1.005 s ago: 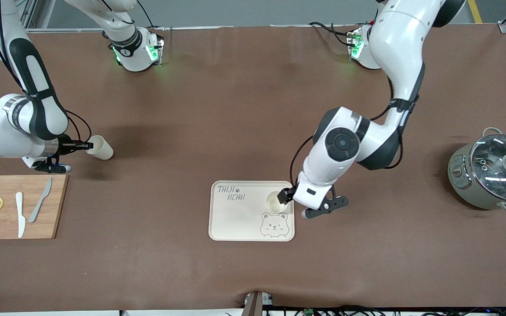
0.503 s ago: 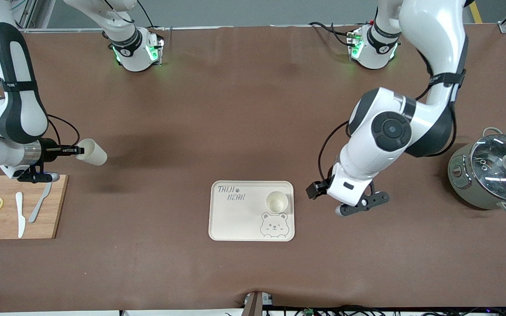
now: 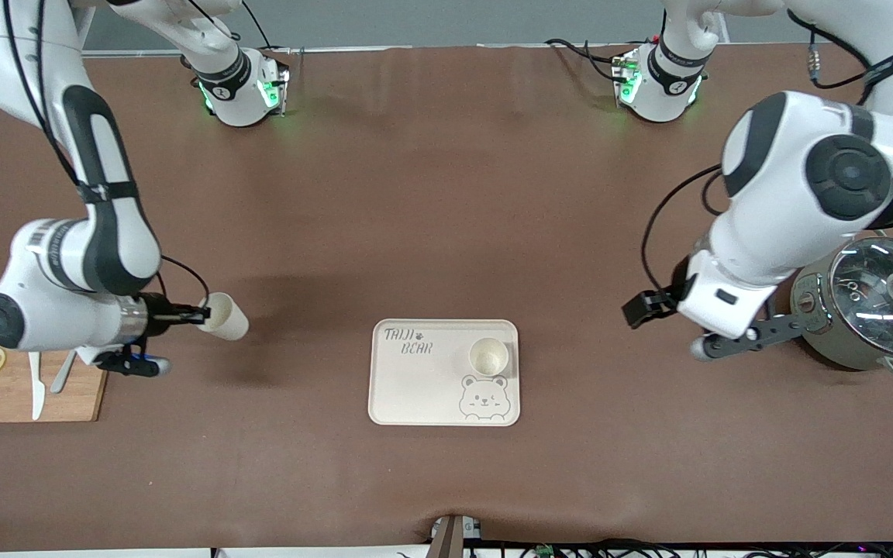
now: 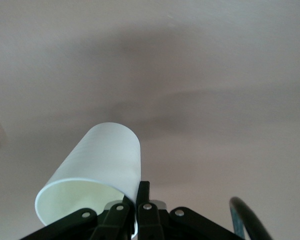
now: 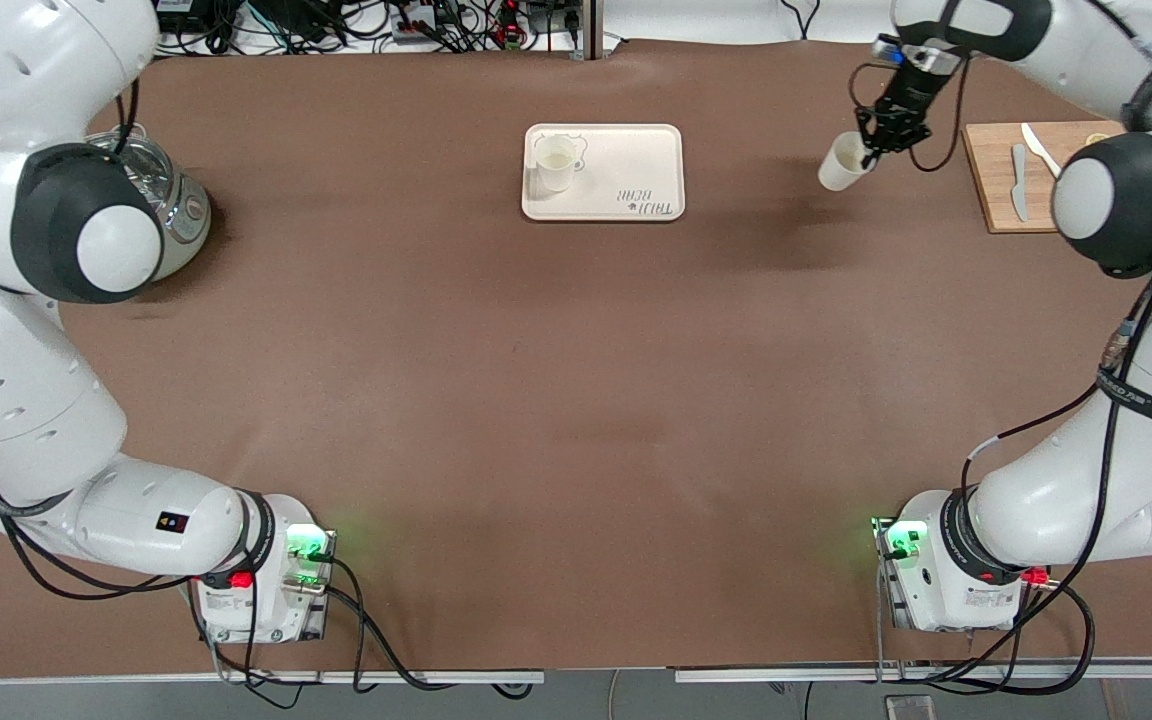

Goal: Place white IKEA cup upright on tray with both arms
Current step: 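Grasp the second white cup with the right gripper while the left gripper withdraws, then carry the cup with the right gripper and lower it onto the tray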

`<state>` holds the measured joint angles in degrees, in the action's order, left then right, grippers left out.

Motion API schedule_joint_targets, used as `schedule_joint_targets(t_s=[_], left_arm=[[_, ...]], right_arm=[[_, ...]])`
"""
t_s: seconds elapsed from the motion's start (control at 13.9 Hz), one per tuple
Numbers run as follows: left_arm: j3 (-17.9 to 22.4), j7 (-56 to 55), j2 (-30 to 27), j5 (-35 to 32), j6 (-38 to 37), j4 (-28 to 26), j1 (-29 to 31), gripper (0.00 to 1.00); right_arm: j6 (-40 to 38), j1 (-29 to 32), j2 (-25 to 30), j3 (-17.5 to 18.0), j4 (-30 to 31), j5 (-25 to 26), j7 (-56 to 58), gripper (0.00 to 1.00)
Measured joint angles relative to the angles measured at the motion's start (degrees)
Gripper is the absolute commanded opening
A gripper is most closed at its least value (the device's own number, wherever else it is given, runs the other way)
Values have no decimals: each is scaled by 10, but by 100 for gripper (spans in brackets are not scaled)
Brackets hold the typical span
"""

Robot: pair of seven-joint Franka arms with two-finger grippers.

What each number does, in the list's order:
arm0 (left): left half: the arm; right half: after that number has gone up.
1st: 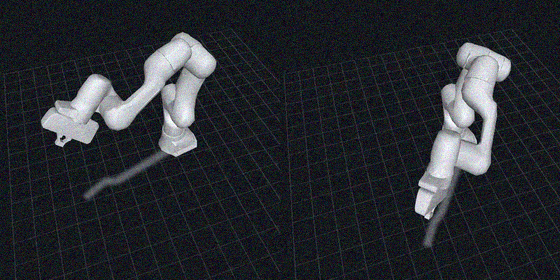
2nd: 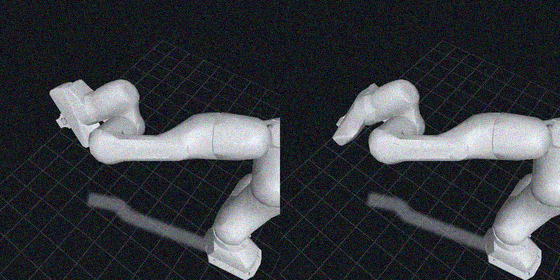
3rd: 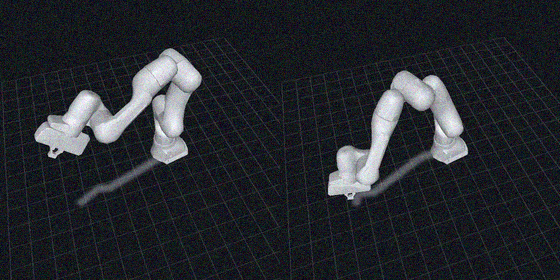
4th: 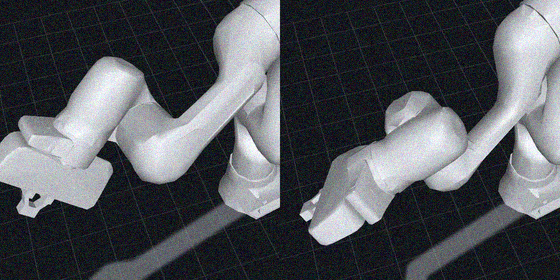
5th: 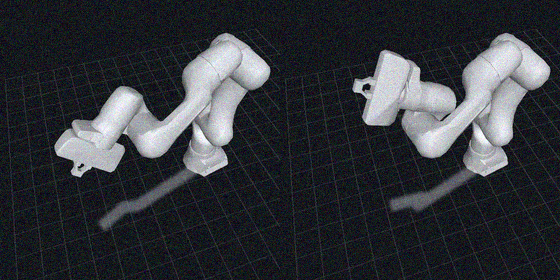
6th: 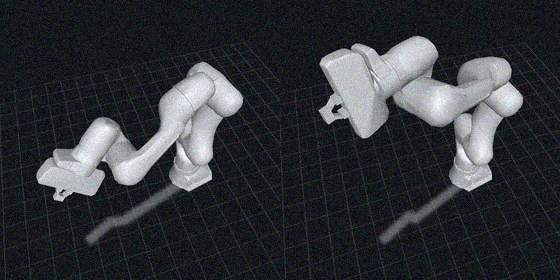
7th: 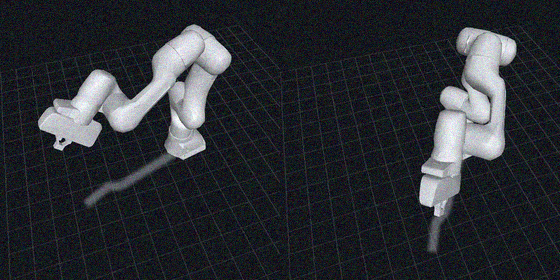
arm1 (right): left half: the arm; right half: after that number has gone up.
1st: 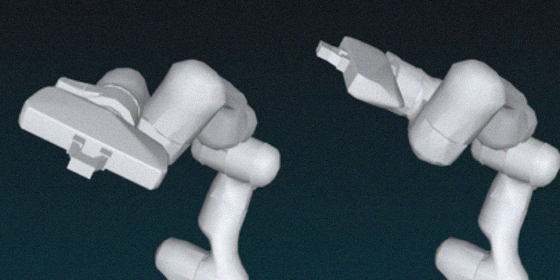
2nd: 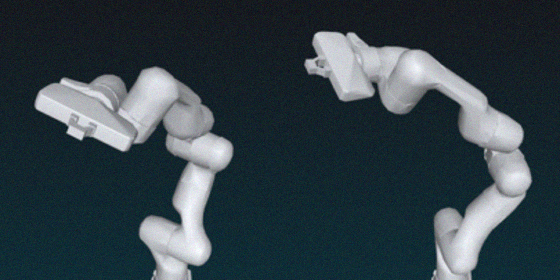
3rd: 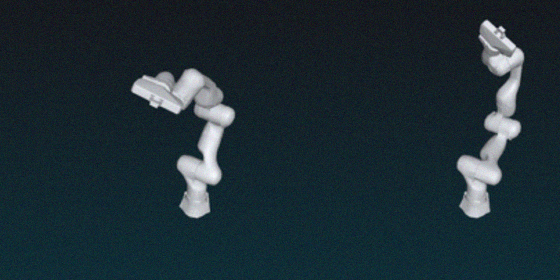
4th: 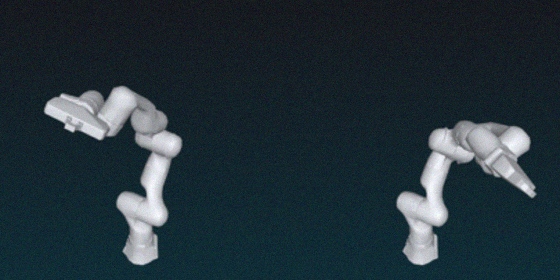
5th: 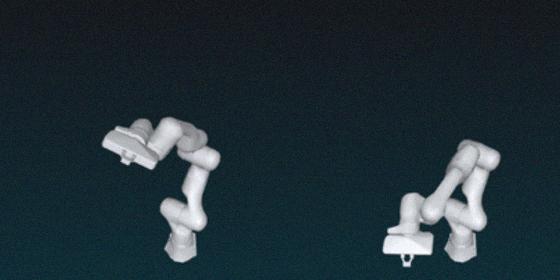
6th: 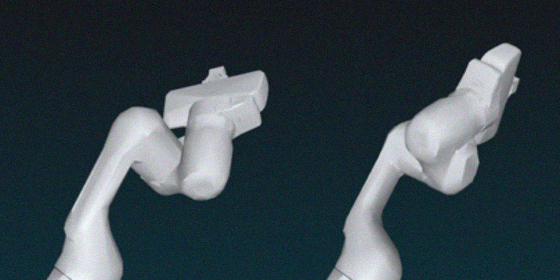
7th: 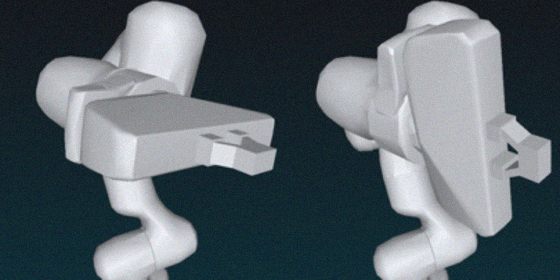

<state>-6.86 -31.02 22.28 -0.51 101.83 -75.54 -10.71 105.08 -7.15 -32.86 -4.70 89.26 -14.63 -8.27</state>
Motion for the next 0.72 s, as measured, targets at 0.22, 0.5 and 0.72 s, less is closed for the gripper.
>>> schedule_joint_targets(t_s=[0.22,0.5,0.72], left_arm=[[0,26,-13,-3,-20,-1,32,100],[1,91,-31,-3,-59,-1,78,100],[2,141,-48,-10,-99,-1,114,100]], right_arm=[[0,-45,-32,1,-44,-5,-102,0],[0,-69,-63,1,-85,-90,-183,0],[40,-115,-95,2,-115,-100,-292,0]])
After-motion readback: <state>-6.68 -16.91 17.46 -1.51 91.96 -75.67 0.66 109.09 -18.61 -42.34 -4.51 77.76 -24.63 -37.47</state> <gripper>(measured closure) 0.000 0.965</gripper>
